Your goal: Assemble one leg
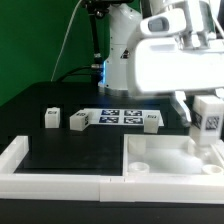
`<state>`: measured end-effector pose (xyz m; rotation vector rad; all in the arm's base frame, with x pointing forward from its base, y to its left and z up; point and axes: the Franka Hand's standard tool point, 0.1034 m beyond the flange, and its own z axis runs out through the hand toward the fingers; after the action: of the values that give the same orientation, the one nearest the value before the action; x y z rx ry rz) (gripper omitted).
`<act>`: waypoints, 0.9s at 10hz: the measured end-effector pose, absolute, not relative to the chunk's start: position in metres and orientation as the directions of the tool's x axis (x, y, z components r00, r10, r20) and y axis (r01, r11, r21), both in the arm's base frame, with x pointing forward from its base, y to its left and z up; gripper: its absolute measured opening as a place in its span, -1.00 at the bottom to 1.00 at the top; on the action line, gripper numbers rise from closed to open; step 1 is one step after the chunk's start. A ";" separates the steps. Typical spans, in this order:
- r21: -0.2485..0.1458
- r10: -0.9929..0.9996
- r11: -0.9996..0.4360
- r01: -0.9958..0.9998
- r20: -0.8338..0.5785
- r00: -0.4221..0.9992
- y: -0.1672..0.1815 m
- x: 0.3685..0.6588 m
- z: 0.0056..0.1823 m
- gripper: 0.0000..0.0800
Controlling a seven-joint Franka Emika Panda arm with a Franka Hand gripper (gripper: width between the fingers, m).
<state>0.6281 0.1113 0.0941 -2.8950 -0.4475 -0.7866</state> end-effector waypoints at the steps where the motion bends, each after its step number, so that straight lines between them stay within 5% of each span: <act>1: -0.023 0.257 -0.949 0.315 0.528 0.810 0.116 0.639 0.099 -0.27; 9: -0.011 0.272 -0.945 0.326 0.521 0.809 0.117 0.614 0.081 -0.27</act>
Offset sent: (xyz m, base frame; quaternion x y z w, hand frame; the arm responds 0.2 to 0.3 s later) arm -0.0134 0.0056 -0.0067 -0.0184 -0.0125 0.0256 0.9994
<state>0.6143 0.1165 0.0808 -2.8923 -0.4794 -0.8094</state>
